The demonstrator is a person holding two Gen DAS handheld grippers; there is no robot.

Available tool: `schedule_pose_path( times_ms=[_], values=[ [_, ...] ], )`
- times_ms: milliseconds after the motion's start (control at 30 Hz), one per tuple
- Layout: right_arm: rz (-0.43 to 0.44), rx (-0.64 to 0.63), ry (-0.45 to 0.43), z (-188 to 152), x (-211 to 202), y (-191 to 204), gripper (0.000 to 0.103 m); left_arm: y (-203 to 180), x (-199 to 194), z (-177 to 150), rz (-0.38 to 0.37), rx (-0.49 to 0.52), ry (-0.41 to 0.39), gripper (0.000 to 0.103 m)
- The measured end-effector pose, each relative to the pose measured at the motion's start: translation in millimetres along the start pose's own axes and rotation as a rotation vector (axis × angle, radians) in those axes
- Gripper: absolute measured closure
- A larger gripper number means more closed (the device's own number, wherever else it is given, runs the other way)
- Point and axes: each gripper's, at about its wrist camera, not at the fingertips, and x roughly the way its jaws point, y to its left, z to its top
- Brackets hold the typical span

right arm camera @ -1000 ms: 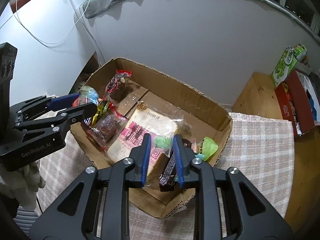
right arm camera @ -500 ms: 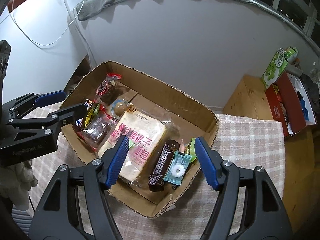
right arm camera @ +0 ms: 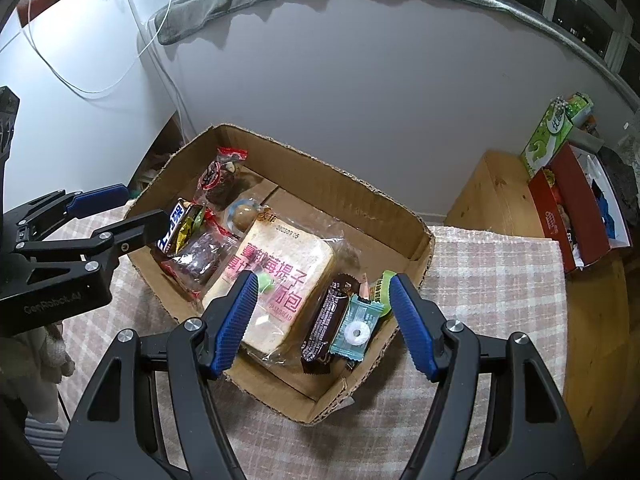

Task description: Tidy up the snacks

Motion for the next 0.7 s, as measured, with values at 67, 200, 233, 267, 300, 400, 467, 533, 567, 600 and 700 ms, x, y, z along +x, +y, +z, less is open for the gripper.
schedule_pose_path(
  times_ms=[67,200,233,267,300,400,467,533,567,600,700],
  values=[
    [0.001,-0.002,-0.006,-1,-5,1,0.032,-1,-7,-2,0.002,-0.001,-0.01,0.033],
    [-0.006,0.0,-0.023,-4,-19,3,0.032,-3,-22,-6,0.0,-0.01,-0.027,0.033],
    [-0.006,0.002,-0.029,-6,-24,4,0.032,-4,-27,-8,0.003,-0.014,-0.031,0.033],
    [-0.006,0.003,-0.031,-7,-28,5,0.032,-4,-30,-9,0.007,-0.017,-0.035,0.033],
    [-0.006,0.004,-0.032,-8,-31,5,0.032,-5,-34,-11,0.007,-0.018,-0.04,0.033],
    [-0.008,0.005,-0.039,-14,-43,9,0.032,-9,-49,-18,0.009,-0.015,-0.046,0.033],
    [-0.018,-0.002,-0.048,-20,-53,13,0.032,-12,-59,-23,0.02,-0.014,-0.056,0.033],
    [-0.023,-0.005,-0.055,-25,-61,16,0.032,-14,-68,-28,0.025,-0.024,-0.063,0.033],
    [-0.028,-0.005,-0.059,-28,-65,18,0.032,-15,-74,-31,0.024,-0.031,-0.066,0.033],
    [-0.033,-0.003,-0.061,-31,-69,19,0.032,-15,-78,-33,0.024,-0.036,-0.069,0.033],
    [-0.031,0.018,-0.066,-39,-79,20,0.032,-18,-91,-41,0.038,-0.042,-0.078,0.033]
  ],
)
